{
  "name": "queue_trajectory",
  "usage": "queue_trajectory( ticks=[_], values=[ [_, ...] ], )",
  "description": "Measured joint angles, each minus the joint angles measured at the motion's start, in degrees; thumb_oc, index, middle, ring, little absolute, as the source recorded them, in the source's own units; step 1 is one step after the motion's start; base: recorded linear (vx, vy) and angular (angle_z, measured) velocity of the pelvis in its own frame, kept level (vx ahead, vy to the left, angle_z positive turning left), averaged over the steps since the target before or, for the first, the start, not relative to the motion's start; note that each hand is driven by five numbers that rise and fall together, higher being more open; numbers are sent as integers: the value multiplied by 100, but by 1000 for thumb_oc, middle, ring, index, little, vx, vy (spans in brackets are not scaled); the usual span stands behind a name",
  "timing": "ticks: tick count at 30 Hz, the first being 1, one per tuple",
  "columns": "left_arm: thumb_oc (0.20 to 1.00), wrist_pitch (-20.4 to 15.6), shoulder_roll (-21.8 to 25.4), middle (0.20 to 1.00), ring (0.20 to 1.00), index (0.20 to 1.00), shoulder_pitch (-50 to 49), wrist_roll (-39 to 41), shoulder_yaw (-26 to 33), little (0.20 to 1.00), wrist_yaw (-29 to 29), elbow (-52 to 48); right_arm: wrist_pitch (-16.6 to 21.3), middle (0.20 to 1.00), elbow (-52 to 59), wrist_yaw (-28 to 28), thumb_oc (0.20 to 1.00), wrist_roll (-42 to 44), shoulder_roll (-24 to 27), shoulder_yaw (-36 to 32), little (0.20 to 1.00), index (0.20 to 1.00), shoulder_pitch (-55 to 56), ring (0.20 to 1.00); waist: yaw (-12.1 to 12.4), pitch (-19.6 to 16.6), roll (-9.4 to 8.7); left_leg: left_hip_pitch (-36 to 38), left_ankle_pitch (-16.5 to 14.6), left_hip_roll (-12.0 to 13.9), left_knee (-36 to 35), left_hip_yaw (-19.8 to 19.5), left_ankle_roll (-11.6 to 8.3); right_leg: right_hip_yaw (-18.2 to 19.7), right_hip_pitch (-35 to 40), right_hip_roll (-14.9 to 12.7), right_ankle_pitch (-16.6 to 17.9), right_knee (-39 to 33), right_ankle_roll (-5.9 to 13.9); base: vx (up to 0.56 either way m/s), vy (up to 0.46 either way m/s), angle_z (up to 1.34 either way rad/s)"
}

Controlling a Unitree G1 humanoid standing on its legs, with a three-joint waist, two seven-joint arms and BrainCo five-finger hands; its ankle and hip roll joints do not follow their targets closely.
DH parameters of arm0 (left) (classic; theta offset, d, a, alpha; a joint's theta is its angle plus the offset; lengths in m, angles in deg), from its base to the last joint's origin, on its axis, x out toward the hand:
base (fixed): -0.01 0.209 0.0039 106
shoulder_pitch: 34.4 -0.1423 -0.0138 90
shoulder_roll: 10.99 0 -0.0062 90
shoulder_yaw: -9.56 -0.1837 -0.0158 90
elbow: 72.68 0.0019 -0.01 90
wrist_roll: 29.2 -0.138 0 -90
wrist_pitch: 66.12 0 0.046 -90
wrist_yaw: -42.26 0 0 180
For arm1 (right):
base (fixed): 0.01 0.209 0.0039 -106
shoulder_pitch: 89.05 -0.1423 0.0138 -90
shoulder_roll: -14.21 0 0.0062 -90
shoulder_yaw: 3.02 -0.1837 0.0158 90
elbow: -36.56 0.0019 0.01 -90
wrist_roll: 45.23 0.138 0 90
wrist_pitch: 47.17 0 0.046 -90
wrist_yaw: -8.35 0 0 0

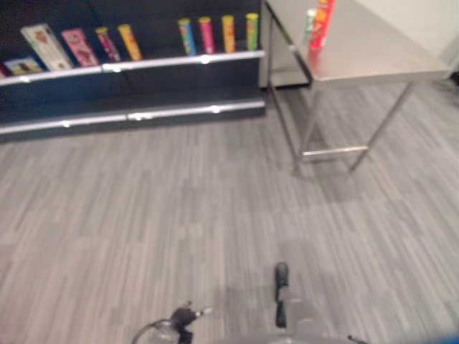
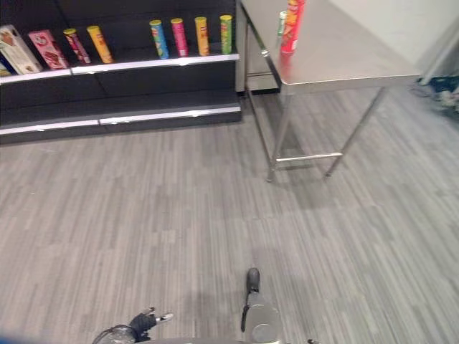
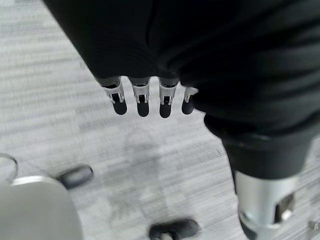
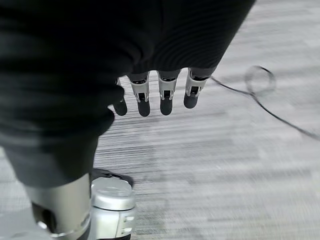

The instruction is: Put the goods on the table back onto the shelves and tidy them up.

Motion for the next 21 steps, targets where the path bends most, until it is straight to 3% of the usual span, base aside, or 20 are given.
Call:
queue_trajectory(
  ticks=[1,4,5,6,7,8,9,10,11,12,15,16,18,21],
  values=[
    [1000,-19,25,1000,1000,1000,-2,5,4,1000,6,16,12,1000,22,2,1000,-4,31,-20,1000,1000,-92,1000,35,-6,-99,-8,170,12,255,31,-217,-39,169,-3,21,-53,-324,426,-343,39],
    [1000,-4,-10,1000,1000,1000,-18,25,8,1000,38,127,126,1000,180,-21,1000,10,183,-43,1000,1000,-245,1000,171,-25,-223,-406,340,103,1672,-12,-738,-140,833,60,-24,-530,-559,333,-287,10],
    [1000,4,-28,1000,1000,1000,-51,70,149,1000,46,98,131,1000,291,-27,1000,61,233,-71,1000,1000,-281,1000,168,-45,-191,-652,531,218,2327,-110,-1022,-143,1002,125,-247,-531,-524,340,-307,-7],
    [1000,10,-27,1000,1000,1000,-55,76,189,1000,45,99,133,1000,255,-27,1000,62,241,-60,1000,1000,-281,1000,189,-42,-200,-785,599,246,2728,-12,-1039,-154,1084,139,-178,-527,-703,338,-277,-15],
    [1000,14,-15,1000,1000,1000,-59,174,233,1000,40,83,131,1000,270,-27,1000,68,243,-30,1000,1000,-336,1000,253,-44,-210,-989,1058,353,3321,253,-1016,-89,1242,225,-406,-517,-833,475,-347,-25],
    [1000,26,-4,1000,1000,1000,-53,249,262,1000,32,66,121,1000,265,-28,1000,69,232,28,1000,1000,-338,1000,271,-35,-259,-1165,1499,437,3772,372,-1027,-68,1391,205,-457,-521,-834,250,-154,-40],
    [1000,21,27,1000,1000,1000,-79,296,334,1000,22,-35,124,1000,260,-27,1000,70,196,62,1000,1000,-333,1000,342,1,-386,-1259,1924,476,4176,476,-1067,54,1556,171,-500,-521,-881,337,-131,-48],
    [1000,12,73,1000,1000,1000,-137,298,332,1000,0,-165,127,1000,257,-35,1000,75,154,68,1000,1000,-382,1000,433,-11,-485,-1502,1631,544,4598,731,-1075,175,1703,95,-611,-515,-985,317,-63,-47],
    [1000,-3,93,1000,1000,1000,-130,304,333,1000,-17,-263,128,1000,269,-41,1000,79,117,69,1000,1000,-442,1000,469,5,-561,-1704,1346,507,4636,875,-956,254,1781,25,-696,-524,-991,319,-63,-43],
    [1000,-23,102,1000,1000,1000,-133,306,325,1000,-21,-343,121,1000,263,-48,1000,81,82,93,1000,1000,-436,1000,527,4,-610,-1932,1064,496,4384,1047,-770,313,1857,-3,-738,-523,-1011,260,4,-27],
    [1000,-28,163,1000,1000,1000,-107,453,336,1000,-37,-428,129,1000,297,-61,1000,80,18,273,1000,1000,-473,1000,635,25,-668,-2507,873,404,3399,1149,-587,365,2023,-41,-929,-529,-935,311,57,-22],
    [1000,-28,194,1000,1000,1000,-98,457,337,1000,-69,-425,127,1000,295,-73,1000,80,-16,286,1000,1000,-418,1000,636,37,-663,-2514,894,338,2268,1143,-509,335,2092,-9,-1014,-527,-876,262,56,-6],
    [1000,-25,225,1000,1000,1000,-101,459,335,1000,-78,-426,135,1000,266,-81,1000,78,-47,284,1000,1000,-352,1000,680,42,-588,-2542,1218,323,1042,1150,-398,374,2278,72,-1155,-535,-751,312,54,-14],
    [1000,-12,219,1000,1000,1000,-121,455,228,1000,-94,-341,128,1000,246,-99,1000,66,16,278,1000,1000,-171,1000,731,-9,-382,-2507,1519,172,-56,1062,-475,532,2490,143,-1532,-566,-575,489,90,-16]
  ],
)
